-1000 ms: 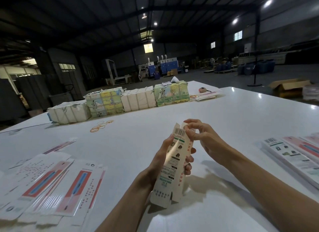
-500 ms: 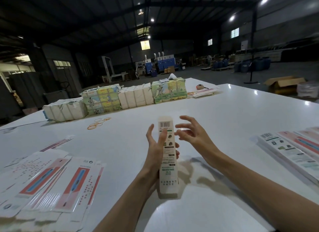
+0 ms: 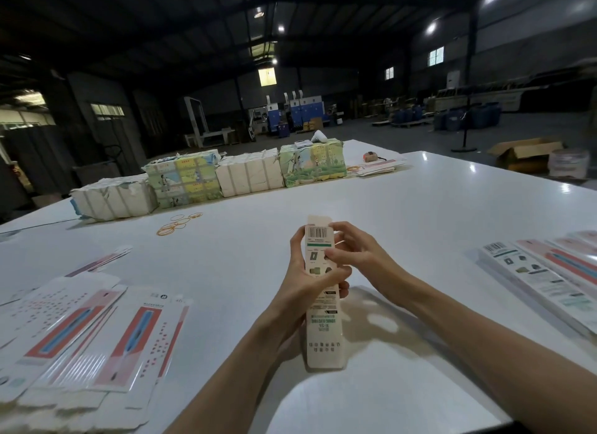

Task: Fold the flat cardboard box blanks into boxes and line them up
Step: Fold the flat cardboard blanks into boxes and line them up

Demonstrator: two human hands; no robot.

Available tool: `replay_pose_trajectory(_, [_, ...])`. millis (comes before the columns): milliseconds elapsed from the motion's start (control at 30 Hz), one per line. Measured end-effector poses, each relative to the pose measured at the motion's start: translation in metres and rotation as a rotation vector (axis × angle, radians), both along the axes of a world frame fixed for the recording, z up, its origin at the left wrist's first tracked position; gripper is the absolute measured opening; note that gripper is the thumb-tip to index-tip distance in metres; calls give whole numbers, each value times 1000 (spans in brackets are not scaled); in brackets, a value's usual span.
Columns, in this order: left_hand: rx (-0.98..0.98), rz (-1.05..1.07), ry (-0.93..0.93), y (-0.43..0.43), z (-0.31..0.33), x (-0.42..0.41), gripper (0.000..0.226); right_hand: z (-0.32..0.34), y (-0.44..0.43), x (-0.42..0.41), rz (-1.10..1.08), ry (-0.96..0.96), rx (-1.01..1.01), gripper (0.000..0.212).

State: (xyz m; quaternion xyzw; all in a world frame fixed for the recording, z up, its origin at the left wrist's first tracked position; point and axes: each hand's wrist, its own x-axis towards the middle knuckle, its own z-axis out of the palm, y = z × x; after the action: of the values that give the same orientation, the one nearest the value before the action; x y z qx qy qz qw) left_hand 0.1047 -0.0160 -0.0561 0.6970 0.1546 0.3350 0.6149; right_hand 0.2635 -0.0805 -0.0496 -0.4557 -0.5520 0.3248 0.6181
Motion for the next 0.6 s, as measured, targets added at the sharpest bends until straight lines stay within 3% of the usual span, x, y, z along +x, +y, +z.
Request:
replay_pose_trajectory(233, [-104, 15, 65, -3, -2, -3, 89, -3, 6, 2, 9, -49, -104, 36])
replay_pose_trajectory(400, [-117, 9, 40, -5, -2, -4, 89, -3, 7, 4, -109, 99, -29, 24])
replay_pose_trajectory(600, [-100, -46, 39, -7, -4, -2, 89, -4, 10, 11, -147, 119, -45, 21])
